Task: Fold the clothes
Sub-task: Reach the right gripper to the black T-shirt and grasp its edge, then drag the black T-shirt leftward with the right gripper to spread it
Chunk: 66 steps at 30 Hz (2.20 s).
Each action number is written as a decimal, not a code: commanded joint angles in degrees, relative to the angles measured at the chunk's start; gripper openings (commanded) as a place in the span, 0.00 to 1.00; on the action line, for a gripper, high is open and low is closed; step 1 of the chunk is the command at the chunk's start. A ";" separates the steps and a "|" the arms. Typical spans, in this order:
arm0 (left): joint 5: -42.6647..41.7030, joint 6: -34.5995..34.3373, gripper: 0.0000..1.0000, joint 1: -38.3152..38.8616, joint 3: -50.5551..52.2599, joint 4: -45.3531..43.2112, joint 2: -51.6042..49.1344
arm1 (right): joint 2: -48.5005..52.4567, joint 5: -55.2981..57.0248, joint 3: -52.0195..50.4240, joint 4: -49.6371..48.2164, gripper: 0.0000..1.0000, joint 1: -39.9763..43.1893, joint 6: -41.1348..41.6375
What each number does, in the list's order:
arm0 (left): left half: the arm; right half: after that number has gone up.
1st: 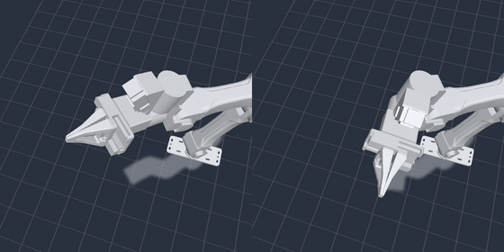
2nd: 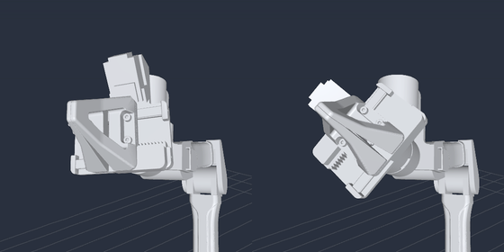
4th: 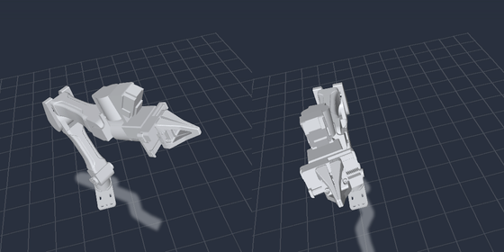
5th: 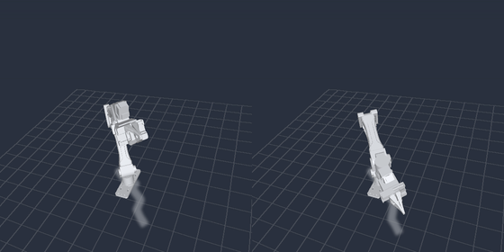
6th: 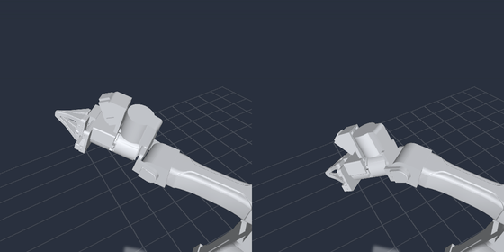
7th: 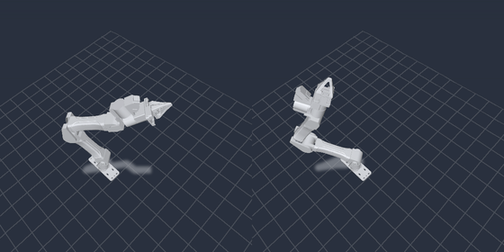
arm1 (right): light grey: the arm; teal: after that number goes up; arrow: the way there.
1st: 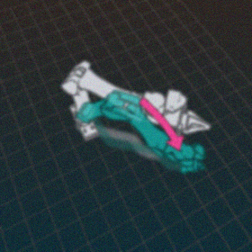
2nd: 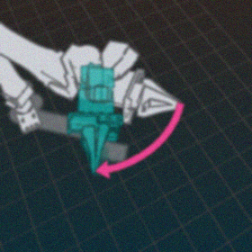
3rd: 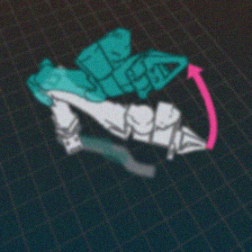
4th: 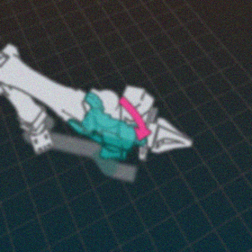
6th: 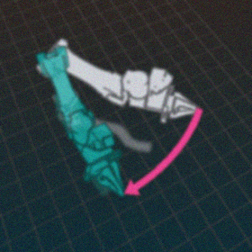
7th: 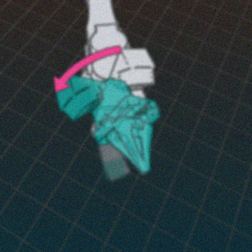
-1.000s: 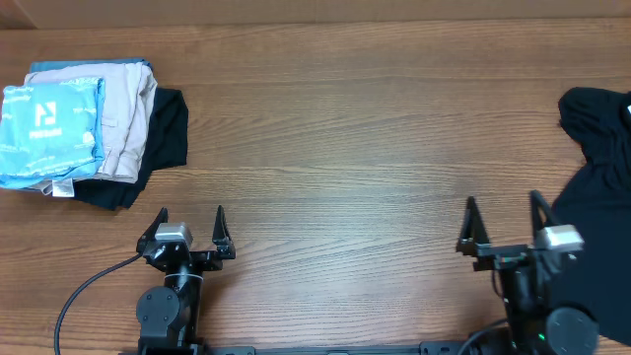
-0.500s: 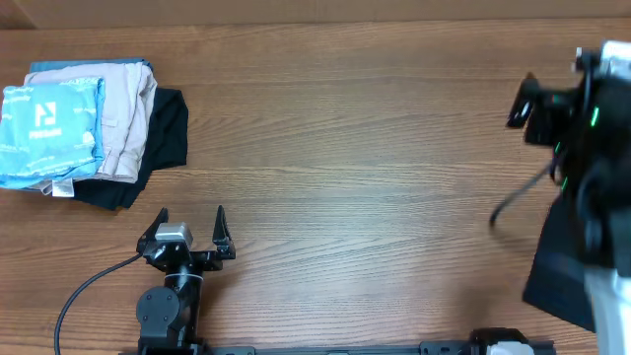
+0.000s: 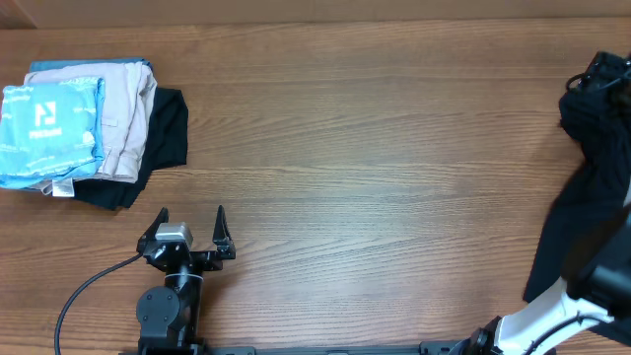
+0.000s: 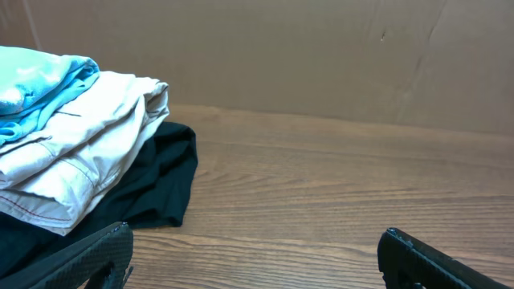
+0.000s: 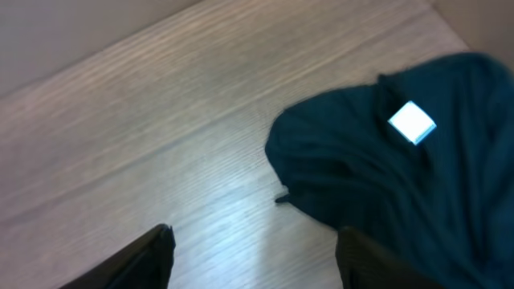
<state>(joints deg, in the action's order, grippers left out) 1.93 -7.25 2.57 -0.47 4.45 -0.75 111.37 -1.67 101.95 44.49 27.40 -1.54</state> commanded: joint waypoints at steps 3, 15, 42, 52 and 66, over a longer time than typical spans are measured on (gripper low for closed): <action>-0.46 1.05 1.00 -0.42 0.20 -0.17 0.44 | 9.68 2.03 1.18 -3.80 0.61 0.48 5.27; -0.46 1.05 1.00 -0.42 0.20 -0.17 0.44 | 21.33 5.49 0.96 -10.40 0.63 0.48 7.50; -0.46 1.05 1.00 -0.42 0.20 -0.17 0.44 | 21.35 -15.15 0.96 -5.90 0.04 -58.34 22.43; -0.46 1.05 1.00 -0.42 0.20 -0.17 0.44 | 18.82 -15.98 13.84 5.22 0.47 -68.65 17.09; -0.46 1.05 1.00 -0.42 0.20 -0.17 0.44 | 26.40 0.81 18.01 -3.02 0.04 -63.06 16.61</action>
<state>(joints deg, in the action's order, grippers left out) 1.93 -7.25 2.57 -0.47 4.40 -0.75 133.80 -2.81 119.87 42.81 -35.86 14.98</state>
